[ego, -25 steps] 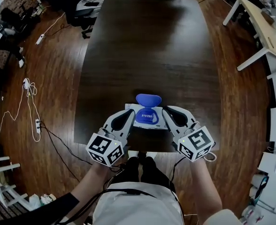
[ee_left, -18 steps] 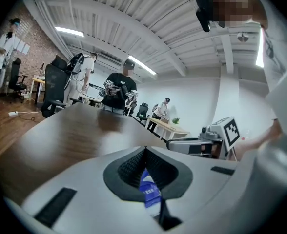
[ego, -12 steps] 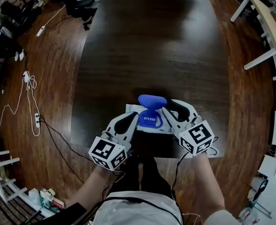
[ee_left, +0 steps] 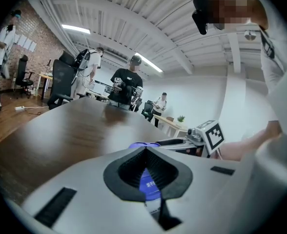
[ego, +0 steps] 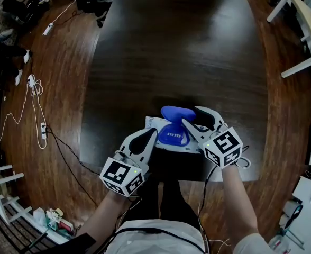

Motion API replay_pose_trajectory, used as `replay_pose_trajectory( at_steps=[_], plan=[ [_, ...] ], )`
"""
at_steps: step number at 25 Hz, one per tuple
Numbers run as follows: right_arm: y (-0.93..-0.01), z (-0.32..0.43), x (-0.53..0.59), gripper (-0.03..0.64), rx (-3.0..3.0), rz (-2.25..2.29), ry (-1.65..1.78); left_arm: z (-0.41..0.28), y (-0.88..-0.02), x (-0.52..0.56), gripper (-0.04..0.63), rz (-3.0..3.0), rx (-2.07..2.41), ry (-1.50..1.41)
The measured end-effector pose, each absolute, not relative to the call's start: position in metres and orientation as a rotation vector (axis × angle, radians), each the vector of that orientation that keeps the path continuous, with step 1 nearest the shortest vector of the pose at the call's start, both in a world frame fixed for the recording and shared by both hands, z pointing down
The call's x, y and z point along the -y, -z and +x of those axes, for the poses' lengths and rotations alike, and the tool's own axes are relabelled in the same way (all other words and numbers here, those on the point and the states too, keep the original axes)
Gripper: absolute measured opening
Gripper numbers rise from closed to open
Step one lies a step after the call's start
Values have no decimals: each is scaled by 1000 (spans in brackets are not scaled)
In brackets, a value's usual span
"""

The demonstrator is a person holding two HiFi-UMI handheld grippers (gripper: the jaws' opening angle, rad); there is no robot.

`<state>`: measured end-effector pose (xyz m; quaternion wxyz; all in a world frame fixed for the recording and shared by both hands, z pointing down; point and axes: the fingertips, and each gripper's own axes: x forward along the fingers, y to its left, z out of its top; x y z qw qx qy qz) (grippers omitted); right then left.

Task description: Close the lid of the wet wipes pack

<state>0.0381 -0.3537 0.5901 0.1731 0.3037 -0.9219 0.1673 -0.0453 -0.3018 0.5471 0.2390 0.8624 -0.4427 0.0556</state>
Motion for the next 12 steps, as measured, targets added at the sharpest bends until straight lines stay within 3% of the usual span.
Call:
replay_pose_trajectory(
  at_steps=[12],
  plan=[
    [-576, 29, 337, 173, 2642, 828, -450, -53, -540, 299, 2, 2361, 1223, -125]
  ],
)
